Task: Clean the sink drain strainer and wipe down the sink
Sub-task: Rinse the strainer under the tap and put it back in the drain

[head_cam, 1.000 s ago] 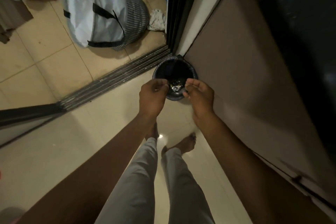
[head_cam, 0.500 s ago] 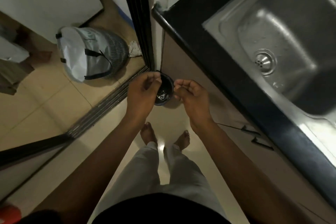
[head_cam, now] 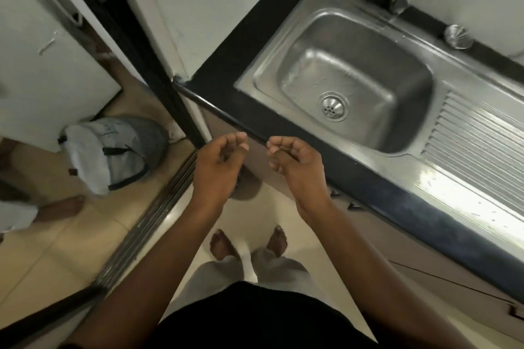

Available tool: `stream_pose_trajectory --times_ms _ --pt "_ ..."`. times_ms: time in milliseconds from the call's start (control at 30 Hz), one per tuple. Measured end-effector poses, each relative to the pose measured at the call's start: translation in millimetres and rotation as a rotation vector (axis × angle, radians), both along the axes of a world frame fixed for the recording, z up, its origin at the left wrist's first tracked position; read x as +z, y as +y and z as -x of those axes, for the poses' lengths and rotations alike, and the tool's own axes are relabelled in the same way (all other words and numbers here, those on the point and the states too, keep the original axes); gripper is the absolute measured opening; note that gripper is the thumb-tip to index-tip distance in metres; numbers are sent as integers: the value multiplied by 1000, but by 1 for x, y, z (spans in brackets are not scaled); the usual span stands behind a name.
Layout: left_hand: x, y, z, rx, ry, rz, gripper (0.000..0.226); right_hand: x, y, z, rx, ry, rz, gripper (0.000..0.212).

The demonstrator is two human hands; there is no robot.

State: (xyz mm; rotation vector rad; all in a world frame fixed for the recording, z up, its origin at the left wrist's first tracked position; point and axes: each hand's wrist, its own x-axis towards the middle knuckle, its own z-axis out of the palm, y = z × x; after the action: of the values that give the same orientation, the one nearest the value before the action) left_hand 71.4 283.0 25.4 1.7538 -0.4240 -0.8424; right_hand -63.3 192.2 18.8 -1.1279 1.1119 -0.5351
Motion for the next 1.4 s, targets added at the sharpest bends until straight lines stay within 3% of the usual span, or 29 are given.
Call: stream_pose_trajectory --times_ms 367,833,1400 --pt "41 -70 65 -171 -50 44 19 27 -53 77 -164 -57 27 15" --pt "48 -144 123 -273 -98 73 21 37 -111 141 -283 -109 68 15" --pt "24 -273 68 -434 -45 76 19 28 -194 107 -528 -39 58 13"
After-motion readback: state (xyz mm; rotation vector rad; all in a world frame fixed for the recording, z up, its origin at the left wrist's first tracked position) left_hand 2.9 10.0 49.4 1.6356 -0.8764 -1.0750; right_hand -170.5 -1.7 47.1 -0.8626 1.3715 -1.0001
